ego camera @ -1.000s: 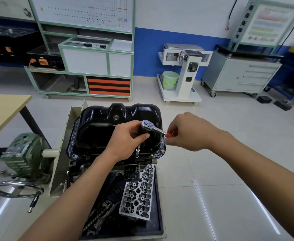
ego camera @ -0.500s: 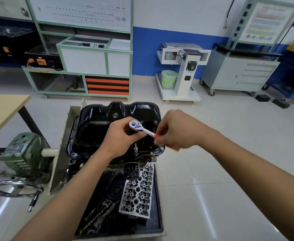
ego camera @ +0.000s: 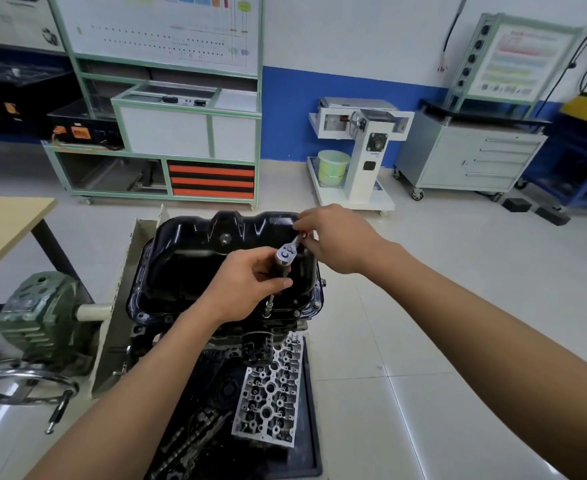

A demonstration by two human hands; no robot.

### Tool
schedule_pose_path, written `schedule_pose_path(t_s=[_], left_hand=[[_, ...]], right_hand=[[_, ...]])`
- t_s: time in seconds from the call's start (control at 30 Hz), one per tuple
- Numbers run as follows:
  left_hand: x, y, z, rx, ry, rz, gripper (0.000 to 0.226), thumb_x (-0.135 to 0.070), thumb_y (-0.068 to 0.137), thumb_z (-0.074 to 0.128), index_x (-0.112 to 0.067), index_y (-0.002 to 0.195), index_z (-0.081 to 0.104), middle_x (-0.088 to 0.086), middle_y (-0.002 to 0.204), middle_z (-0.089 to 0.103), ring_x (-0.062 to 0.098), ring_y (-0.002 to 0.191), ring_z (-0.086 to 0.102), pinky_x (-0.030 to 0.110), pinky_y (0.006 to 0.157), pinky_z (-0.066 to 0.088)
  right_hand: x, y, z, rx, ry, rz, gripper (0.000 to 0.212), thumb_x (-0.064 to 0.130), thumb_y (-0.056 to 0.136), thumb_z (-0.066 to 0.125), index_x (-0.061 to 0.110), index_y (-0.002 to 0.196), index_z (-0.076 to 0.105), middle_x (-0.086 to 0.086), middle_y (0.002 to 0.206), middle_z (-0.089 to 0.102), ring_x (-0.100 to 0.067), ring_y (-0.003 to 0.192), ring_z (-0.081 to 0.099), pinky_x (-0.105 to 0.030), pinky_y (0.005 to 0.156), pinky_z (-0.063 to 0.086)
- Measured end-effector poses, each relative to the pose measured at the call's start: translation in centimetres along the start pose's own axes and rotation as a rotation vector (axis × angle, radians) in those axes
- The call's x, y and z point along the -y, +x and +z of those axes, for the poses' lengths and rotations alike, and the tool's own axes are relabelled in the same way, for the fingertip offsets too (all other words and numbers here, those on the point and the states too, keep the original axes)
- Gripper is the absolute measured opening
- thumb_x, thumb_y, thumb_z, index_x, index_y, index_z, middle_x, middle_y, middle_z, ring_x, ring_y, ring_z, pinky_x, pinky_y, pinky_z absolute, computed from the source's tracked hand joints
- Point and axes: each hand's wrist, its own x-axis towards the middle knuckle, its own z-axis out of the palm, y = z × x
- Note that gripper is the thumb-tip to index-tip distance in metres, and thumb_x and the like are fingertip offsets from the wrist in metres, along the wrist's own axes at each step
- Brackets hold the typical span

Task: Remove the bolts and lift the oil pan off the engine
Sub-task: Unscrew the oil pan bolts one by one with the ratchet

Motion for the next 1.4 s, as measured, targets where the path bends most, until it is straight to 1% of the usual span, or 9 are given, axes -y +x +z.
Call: schedule_pose_path(t_s=[0.27, 0.47, 0.63, 0.8, 0.93, 1.13, 1.23, 1.33, 1.4], left_hand=[[1.1, 0.6, 1.3, -0.251, 0.068, 0.039, 0.031, -0.015, 0.073, 0.092, -0.03, 0.082, 0.065, -0.01, 0.081, 0.075, 0.011, 0.075, 0.072, 0.026, 0.069, 0.059], [1.3, 0.6, 1.7, -0.304, 0.159, 0.05, 0.026, -0.009, 0.065, 0.062, -0.031, 0.07, 0.05, -0.013, 0.062, 0.061, 0.005, 0.052, 0.045, 0.024, 0.049, 0.038], [0.9, 0.5, 0.5, -0.151, 0.052, 0.07, 0.023, -0.008, 0.074, 0.082, -0.02, 0.085, 0.067, -0.006, 0.075, 0.069, 0.007, 0.068, 0.061, 0.027, 0.066, 0.052], [0.7, -0.4, -0.6, 0.021, -0.003, 0.052, 0.036, 0.0, 0.086, 0.078, -0.026, 0.109, 0.072, -0.002, 0.1, 0.076, 0.014, 0.096, 0.073, 0.027, 0.091, 0.057], [0.6, -0.7, -0.6, 0.111, -0.069, 0.029, 0.044, 0.006, 0.089, 0.072, -0.026, 0.118, 0.068, -0.005, 0.11, 0.077, 0.013, 0.106, 0.072, 0.025, 0.096, 0.055], [0.7, -0.5, -1.0, 0.108, -0.056, 0.022, 0.042, 0.004, 0.09, 0.071, -0.025, 0.12, 0.067, -0.002, 0.113, 0.075, 0.014, 0.107, 0.072, 0.029, 0.096, 0.056], [0.7, -0.4, -1.0, 0.088, -0.001, 0.037, 0.044, 0.001, 0.089, 0.074, -0.03, 0.119, 0.068, -0.006, 0.109, 0.077, 0.012, 0.102, 0.072, 0.025, 0.094, 0.056], [1.0, -0.1, -0.9, -0.018, 0.044, 0.023, 0.039, -0.006, 0.085, 0.081, -0.026, 0.116, 0.07, -0.007, 0.106, 0.075, 0.011, 0.097, 0.071, 0.03, 0.093, 0.057], [1.1, 0.0, -0.7, -0.086, 0.052, 0.026, 0.035, -0.009, 0.081, 0.084, -0.02, 0.111, 0.07, -0.005, 0.099, 0.074, 0.011, 0.09, 0.07, 0.031, 0.087, 0.059]], right_hand=[[2.1, -2.9, -1.7, 0.259, 0.166, 0.137, 0.04, 0.046, 0.083, 0.072, 0.012, 0.062, 0.072, 0.004, 0.046, 0.056, -0.007, 0.044, 0.053, -0.027, 0.048, 0.043], [5.3, -3.2, 0.5, 0.209, 0.461, 0.108, 0.043, 0.034, 0.092, 0.064, 0.004, 0.063, 0.075, -0.008, 0.058, 0.069, -0.017, 0.049, 0.058, -0.029, 0.055, 0.051], [4.3, -3.0, -0.2, 0.315, 0.502, 0.117, 0.034, 0.033, 0.088, 0.073, 0.012, 0.062, 0.074, 0.005, 0.046, 0.063, -0.006, 0.04, 0.056, -0.013, 0.043, 0.041], [2.5, -2.0, -1.4, 0.168, 0.115, 0.118, 0.005, 0.026, 0.084, 0.075, 0.025, 0.085, 0.08, -0.001, 0.082, 0.072, -0.018, 0.074, 0.065, -0.032, 0.064, 0.054], [2.5, -0.6, -0.6, 0.045, -0.055, 0.048, 0.035, 0.008, 0.087, 0.059, 0.032, 0.106, 0.077, -0.005, 0.111, 0.063, -0.028, 0.089, 0.061, -0.033, 0.069, 0.048], [2.5, 0.2, 0.2, 0.03, 0.032, -0.105, 0.041, 0.006, 0.086, 0.058, 0.028, 0.116, 0.075, 0.007, 0.148, 0.054, -0.022, 0.129, 0.054, -0.036, 0.093, 0.05], [2.3, 0.1, 0.2, 0.037, 0.025, -0.019, 0.039, 0.012, 0.089, 0.055, 0.027, 0.121, 0.071, -0.004, 0.132, 0.062, -0.029, 0.113, 0.06, -0.038, 0.088, 0.052], [2.0, -0.5, -0.6, 0.035, -0.067, 0.105, 0.01, 0.028, 0.087, 0.06, 0.022, 0.083, 0.068, -0.006, 0.089, 0.062, -0.03, 0.077, 0.059, -0.029, 0.058, 0.041], [2.1, -1.0, -1.0, 0.106, -0.026, 0.128, 0.022, 0.038, 0.085, 0.066, 0.02, 0.073, 0.069, -0.002, 0.076, 0.061, -0.024, 0.069, 0.059, -0.027, 0.053, 0.039]])
